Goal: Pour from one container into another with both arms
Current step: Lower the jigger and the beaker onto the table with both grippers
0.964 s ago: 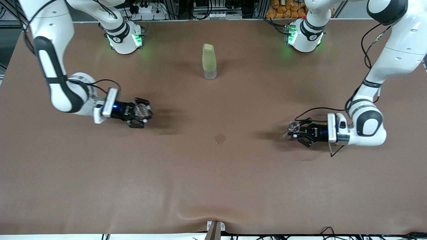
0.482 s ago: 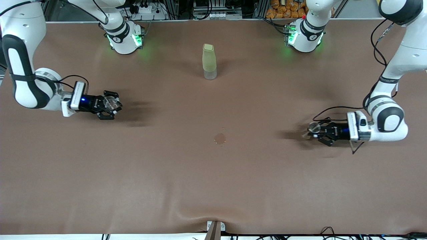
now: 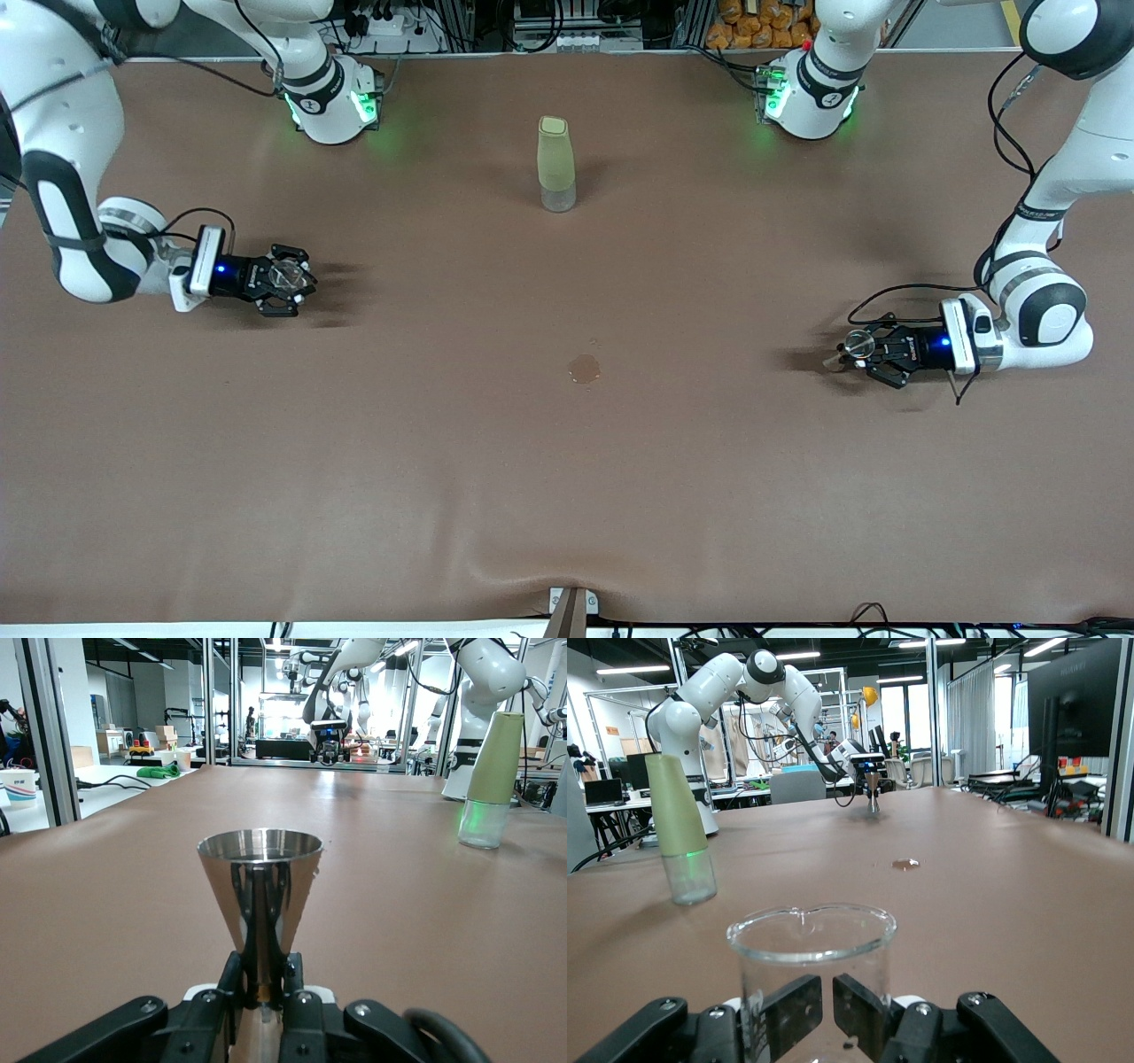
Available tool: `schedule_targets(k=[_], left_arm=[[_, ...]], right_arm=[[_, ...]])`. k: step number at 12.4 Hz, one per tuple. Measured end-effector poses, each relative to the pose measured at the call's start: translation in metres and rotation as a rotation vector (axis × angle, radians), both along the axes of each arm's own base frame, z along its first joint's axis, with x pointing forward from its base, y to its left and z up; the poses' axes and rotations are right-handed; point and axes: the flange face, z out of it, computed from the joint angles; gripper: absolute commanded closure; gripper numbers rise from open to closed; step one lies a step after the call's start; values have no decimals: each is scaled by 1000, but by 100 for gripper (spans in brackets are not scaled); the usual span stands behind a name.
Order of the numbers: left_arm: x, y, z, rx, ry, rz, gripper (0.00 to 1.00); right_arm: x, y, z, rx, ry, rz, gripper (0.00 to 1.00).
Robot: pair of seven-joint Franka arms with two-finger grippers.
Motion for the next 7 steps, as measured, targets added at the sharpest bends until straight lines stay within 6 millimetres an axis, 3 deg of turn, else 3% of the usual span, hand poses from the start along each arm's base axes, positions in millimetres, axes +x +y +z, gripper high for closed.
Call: schedule_targets(k=[4, 7], left_arm=[[-5, 6, -17, -7, 18, 11, 100], [-7, 4, -22, -15, 20, 8, 100]], right_arm=[[26, -5, -23, -9, -16, 16, 100], [52, 13, -42, 20, -57, 8, 100]])
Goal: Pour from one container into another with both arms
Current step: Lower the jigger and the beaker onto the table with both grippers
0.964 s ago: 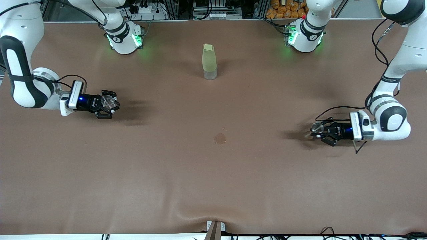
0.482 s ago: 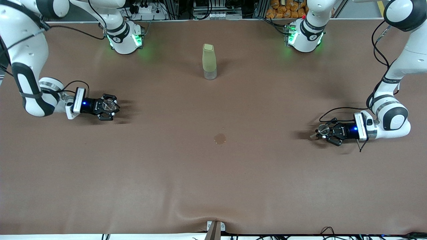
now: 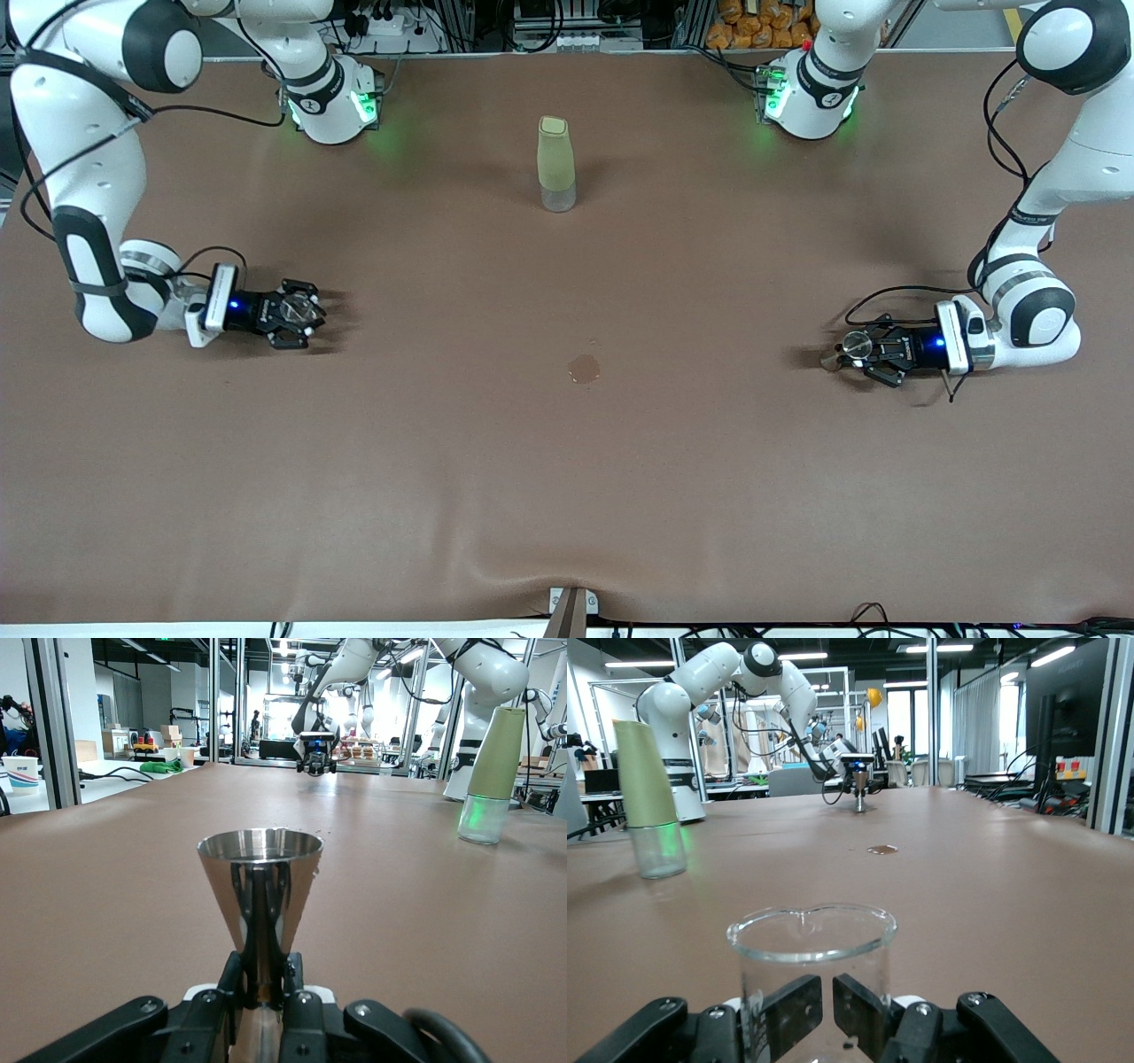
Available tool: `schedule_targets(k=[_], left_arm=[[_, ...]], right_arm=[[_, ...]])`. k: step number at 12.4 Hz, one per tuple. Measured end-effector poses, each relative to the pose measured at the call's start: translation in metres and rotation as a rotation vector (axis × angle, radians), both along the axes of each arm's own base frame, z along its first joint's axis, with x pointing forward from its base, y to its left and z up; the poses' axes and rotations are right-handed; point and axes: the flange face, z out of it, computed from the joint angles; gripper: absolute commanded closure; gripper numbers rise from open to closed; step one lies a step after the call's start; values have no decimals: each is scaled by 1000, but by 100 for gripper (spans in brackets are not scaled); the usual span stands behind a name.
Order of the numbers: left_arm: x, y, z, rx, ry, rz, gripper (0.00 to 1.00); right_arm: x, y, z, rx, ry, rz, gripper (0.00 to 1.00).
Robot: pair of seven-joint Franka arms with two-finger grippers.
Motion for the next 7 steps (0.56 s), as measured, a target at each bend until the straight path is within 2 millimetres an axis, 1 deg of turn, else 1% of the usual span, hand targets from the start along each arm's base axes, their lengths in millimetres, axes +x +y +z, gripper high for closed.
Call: schedule_targets(k=[2, 3, 5, 6, 7], left_arm=[[-1, 0, -2, -2, 0, -1, 100], [-1, -1, -2, -3, 1, -1, 100], [-2, 0, -6, -5, 7, 1, 87], [-3, 0, -6, -8, 8, 0, 85], [-3, 1, -6, -8, 9, 0, 79]], right_arm=[[6, 10, -17, 18, 4, -5, 100], [6, 11, -24, 21, 9, -6, 100], [6, 11, -31, 20, 15, -5, 100], [6, 10, -31, 17, 14, -6, 100], [7, 8, -31, 10, 11, -9, 100]])
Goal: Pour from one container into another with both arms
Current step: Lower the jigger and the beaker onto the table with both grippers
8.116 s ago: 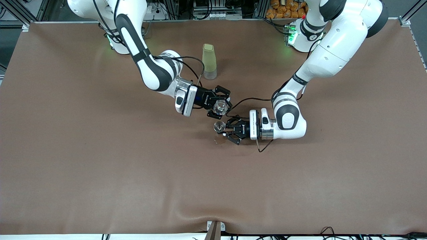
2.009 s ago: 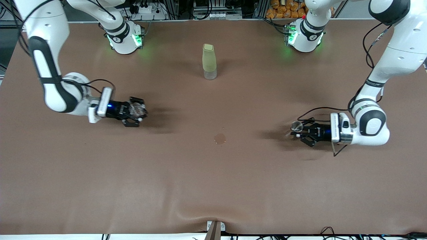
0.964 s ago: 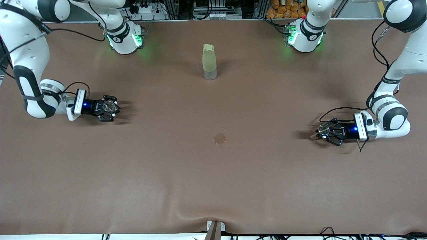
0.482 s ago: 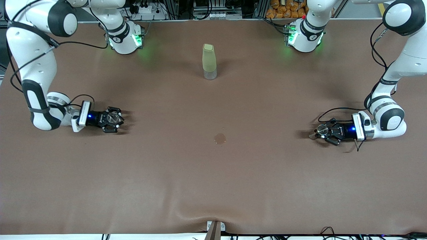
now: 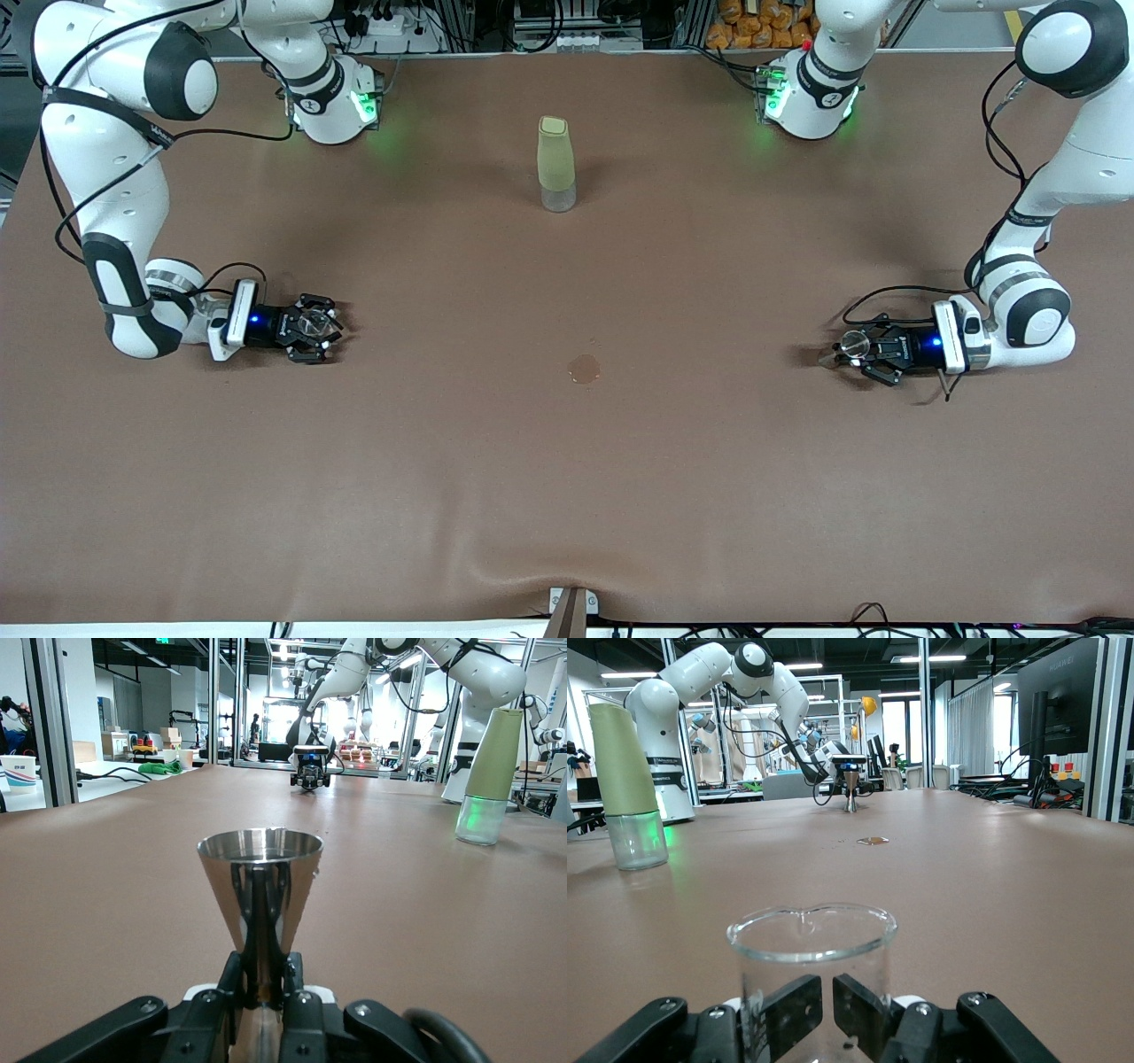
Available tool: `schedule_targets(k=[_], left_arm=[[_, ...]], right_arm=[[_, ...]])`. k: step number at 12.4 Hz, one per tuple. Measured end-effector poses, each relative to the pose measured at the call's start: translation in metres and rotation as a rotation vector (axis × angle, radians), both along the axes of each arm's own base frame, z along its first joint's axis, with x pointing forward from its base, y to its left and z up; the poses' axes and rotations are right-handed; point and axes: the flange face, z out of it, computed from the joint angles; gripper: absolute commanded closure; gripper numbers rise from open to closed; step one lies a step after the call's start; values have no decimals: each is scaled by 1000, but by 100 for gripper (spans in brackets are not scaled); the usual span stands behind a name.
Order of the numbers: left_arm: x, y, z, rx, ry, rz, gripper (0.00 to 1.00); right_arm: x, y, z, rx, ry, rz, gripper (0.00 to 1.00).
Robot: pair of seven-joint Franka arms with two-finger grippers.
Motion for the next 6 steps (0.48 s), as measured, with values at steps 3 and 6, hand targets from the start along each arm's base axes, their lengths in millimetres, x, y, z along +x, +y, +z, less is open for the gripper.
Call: schedule_targets(k=[3, 6], left_arm=[[-3, 6, -2, 8, 5, -6, 0], [-10, 15, -8, 35, 16, -23, 0]], right_arm=[[2, -6, -3, -38, -1, -13, 94], [3, -10, -5, -71, -2, -24, 47]])
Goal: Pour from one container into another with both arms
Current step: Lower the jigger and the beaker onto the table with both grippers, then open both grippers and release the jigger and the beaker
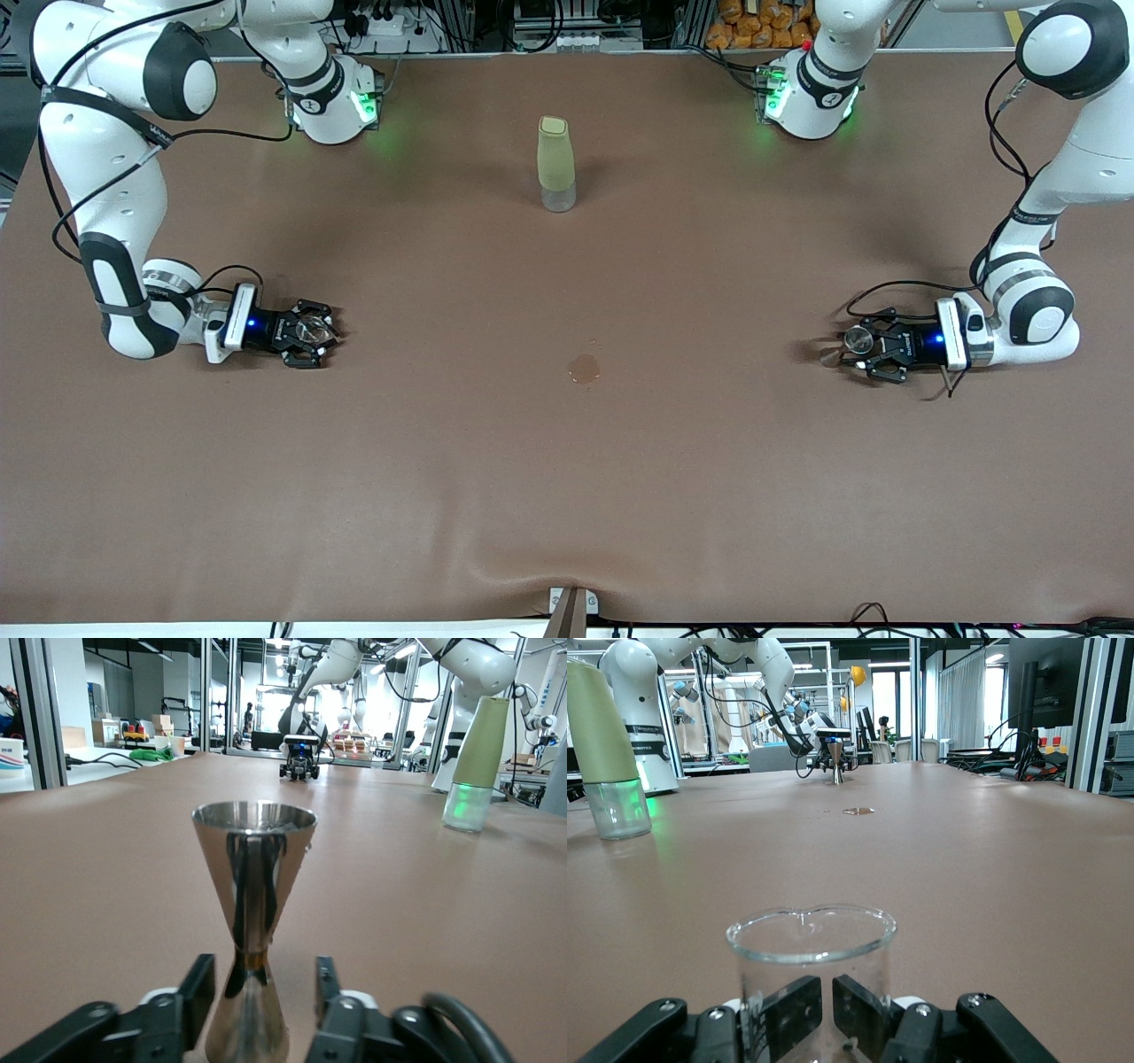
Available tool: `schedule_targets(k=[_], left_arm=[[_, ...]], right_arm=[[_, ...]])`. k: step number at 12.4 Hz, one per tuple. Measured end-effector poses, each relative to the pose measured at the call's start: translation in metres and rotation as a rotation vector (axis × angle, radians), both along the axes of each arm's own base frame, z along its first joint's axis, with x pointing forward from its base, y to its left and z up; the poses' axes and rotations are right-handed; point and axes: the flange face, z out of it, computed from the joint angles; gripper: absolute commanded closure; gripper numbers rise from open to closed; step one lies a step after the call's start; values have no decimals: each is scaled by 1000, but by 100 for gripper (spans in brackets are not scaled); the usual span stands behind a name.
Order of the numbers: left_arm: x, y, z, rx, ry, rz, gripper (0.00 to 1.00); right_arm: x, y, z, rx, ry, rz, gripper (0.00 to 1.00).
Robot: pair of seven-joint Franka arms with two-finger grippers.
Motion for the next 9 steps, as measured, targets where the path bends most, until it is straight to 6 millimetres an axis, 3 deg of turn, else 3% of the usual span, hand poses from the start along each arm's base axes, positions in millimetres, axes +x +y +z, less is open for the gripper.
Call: schedule_targets(k=[1, 2, 5, 9], left_arm=[[-2, 4, -2, 10, 3, -3, 0], [-4, 11, -3, 28, 12, -9, 0], [-1, 55, 11, 130, 96, -62, 0], [20, 131, 75, 299, 279, 5, 0]], right_arm=[[0, 0, 0, -1, 0, 0, 28], [0, 0, 0, -1, 0, -1, 0], [0, -6, 1, -11, -1, -5, 0], [-4, -45, 10, -93, 62, -2, 0]])
